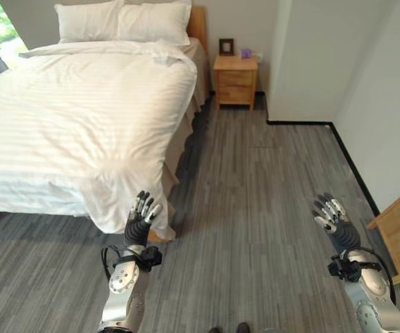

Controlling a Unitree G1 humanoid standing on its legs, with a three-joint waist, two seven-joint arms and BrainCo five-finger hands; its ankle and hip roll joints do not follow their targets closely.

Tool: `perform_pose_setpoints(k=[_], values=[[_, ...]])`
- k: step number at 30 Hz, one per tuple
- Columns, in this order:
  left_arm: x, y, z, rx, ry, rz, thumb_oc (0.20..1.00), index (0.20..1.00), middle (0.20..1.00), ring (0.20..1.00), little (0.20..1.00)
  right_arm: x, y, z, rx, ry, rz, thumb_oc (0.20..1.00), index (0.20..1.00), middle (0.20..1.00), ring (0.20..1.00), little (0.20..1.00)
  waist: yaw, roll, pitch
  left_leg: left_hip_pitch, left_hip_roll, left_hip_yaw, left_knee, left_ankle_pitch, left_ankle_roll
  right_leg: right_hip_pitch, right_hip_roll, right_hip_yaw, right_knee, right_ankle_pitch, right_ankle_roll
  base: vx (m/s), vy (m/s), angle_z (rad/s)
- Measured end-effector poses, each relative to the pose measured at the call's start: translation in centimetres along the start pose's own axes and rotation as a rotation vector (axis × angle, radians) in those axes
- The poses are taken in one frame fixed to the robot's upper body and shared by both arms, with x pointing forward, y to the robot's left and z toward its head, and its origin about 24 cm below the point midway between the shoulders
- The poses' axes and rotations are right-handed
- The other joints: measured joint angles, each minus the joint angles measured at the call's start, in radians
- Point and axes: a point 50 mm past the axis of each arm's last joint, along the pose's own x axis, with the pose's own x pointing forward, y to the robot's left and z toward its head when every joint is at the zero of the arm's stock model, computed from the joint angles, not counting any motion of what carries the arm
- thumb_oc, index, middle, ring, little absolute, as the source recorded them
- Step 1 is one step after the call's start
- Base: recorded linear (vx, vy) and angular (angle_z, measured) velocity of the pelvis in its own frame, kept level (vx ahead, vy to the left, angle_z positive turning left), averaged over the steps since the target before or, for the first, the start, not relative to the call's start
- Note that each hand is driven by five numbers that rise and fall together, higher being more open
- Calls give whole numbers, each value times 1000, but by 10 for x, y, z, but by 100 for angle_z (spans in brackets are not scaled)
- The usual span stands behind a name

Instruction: Making the bed.

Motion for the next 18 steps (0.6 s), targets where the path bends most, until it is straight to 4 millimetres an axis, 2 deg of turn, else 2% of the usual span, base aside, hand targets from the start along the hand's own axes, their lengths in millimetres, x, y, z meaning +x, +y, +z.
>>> perform_pose_setpoints(k=[4,6,7,9,10,11,12,13,14,15,16,17,18], values=[[2,0,2,0,-7,3,1000,1000,1000,1000,1000,1,0,0,-2,-2,-7,1000,1000,1000,1000,1000,-6,7,7,-5,-6,15,-6,-4,5,-18,-2,24,9,17,3,9,125,-21],[4,6,3,13,-8,23,1000,1000,1000,1000,1000,6,0,5,-4,-24,-13,1000,1000,1000,1000,1000,-12,18,28,-29,-11,32,-7,1,18,-87,-17,37,101,-11,43,54,162,-19],[5,7,3,13,-8,31,1000,1000,1000,1000,1000,5,0,5,-7,-23,-16,1000,1000,1000,1000,1000,-15,21,37,-29,-14,31,-7,2,21,-102,-21,36,132,-14,47,110,148,-5],[7,14,5,26,-13,55,1000,1000,1000,1000,1000,5,0,5,-37,-20,-16,1000,1000,1000,1000,1000,-30,26,102,1,-17,35,-1,-16,50,-271,-63,11,507,-4,113,275,96,-1],[5,15,3,29,-4,56,1000,1000,1000,1000,1000,0,-2,1,-37,-3,-25,1000,1000,1000,1000,1000,-34,20,109,2,-30,34,12,-36,66,-339,-103,17,622,-14,139,334,38,0],[7,10,3,20,-8,48,1000,1000,1000,1000,1000,-5,-2,-4,-26,15,-35,1000,1000,1000,1000,1000,-40,8,115,-3,-41,27,11,-51,62,-420,-138,32,571,-19,147,730,-92,14],[15,8,10,26,-34,34,1000,1000,1000,1000,1000,-6,3,-9,6,17,-42,1000,1000,1000,1000,1000,-63,-9,129,-43,-58,21,88,-82,58,-469,-177,52,438,-14,146,696,-156,19],[15,-1,5,-4,-27,20,1000,1000,1000,1000,1000,-18,-2,-19,13,66,-76,1000,1000,1000,1000,1000,-105,-22,122,-46,-59,5,127,-128,36,-474,-169,98,310,-16,153,1041,-243,58],[21,-10,9,-14,-46,-7,1000,1000,1000,1000,1000,-25,-4,-24,20,84,-96,1000,1000,1000,1000,1000,-113,-6,108,-44,-51,-18,113,-139,13,-462,-164,116,193,-14,165,768,-216,51],[26,-18,13,-15,-62,-39,1000,1000,1000,1000,1000,-29,-5,-27,32,92,-115,1000,1000,1000,1000,1000,-109,-4,108,-52,-33,-26,115,-142,12,-436,-147,127,60,-10,177,757,-223,57],[32,-24,21,-19,-98,-66,1000,1000,1000,1000,1000,-29,-2,-30,59,93,-130,1000,1000,1000,1000,1000,-120,-14,114,-49,-19,-45,117,-151,5,-397,-137,118,-64,12,204,565,-197,57],[34,-26,19,-25,-89,-65,1000,1000,1000,1000,1000,-29,-1,-32,66,101,-128,1000,1000,1000,1000,1000,-141,-19,114,-13,4,-86,117,-176,-6,-346,-134,93,-90,36,194,767,-321,56],[29,-22,13,-18,-66,-56,1000,1000,1000,1000,1000,-28,-2,-30,58,98,-120,1000,1000,1000,1000,1000,-152,-19,108,58,41,-92,90,-186,-36,-270,-108,75,-69,67,177,770,-354,43]])
